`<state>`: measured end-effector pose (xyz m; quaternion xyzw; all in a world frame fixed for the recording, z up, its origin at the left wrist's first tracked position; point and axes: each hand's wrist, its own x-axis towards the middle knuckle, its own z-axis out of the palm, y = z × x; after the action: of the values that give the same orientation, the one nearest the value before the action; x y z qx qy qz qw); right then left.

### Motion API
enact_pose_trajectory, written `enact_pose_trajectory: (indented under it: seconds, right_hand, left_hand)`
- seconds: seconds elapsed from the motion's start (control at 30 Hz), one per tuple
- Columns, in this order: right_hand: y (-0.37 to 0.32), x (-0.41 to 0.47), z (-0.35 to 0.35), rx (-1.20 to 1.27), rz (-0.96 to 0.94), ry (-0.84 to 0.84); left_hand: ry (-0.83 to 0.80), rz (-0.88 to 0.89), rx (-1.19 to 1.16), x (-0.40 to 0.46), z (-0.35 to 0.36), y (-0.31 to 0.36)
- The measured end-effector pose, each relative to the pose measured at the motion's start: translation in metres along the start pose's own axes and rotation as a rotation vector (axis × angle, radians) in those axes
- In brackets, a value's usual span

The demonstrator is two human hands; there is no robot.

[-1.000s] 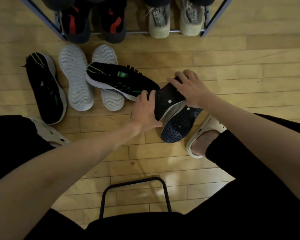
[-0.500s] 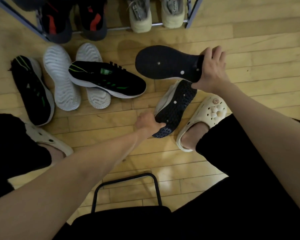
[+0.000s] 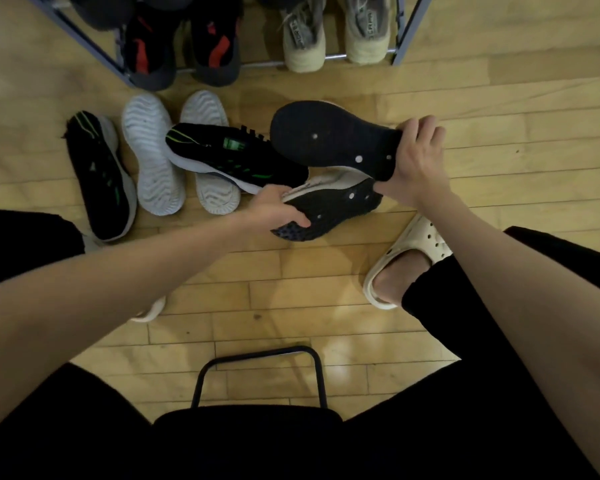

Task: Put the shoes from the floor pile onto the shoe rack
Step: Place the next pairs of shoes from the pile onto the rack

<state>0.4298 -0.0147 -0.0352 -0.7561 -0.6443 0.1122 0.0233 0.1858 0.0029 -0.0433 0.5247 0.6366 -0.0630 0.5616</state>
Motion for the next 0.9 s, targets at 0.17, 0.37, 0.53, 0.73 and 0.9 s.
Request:
enact_pose_trajectory:
  seconds: [0.17, 0.37, 0.53, 0.73, 0.9]
  right_hand:
    - [-0.035, -0.006, -0.016, 0.151, -0.066, 0.106]
    - [-0.087, -0.002, -0.056, 0.453, -0.069, 0.008]
    - [-0.121, -0.017, -0.082, 0.738, 0.036, -0.136]
    - [-0.136, -0.048, -0.113, 0.815, 0.051, -0.104]
    - [-0.137, -0.056, -0.110, 0.716, 0.098, -0.063]
  left_hand:
    - [-0.106, 0.126, 0.178, -0.040, -0.084, 0.021]
    - [-0.195, 0.115, 0.059, -0.091, -0.162, 0.022]
    - [-0.222, 0.027, -0.354, -0.117, -0.195, 0.009]
    - [-0.213, 0.076, -0.700, -0.145, -0.220, -0.008]
    - [-0.201, 0.047, -0.652, -0.146, -0.221, -0.021]
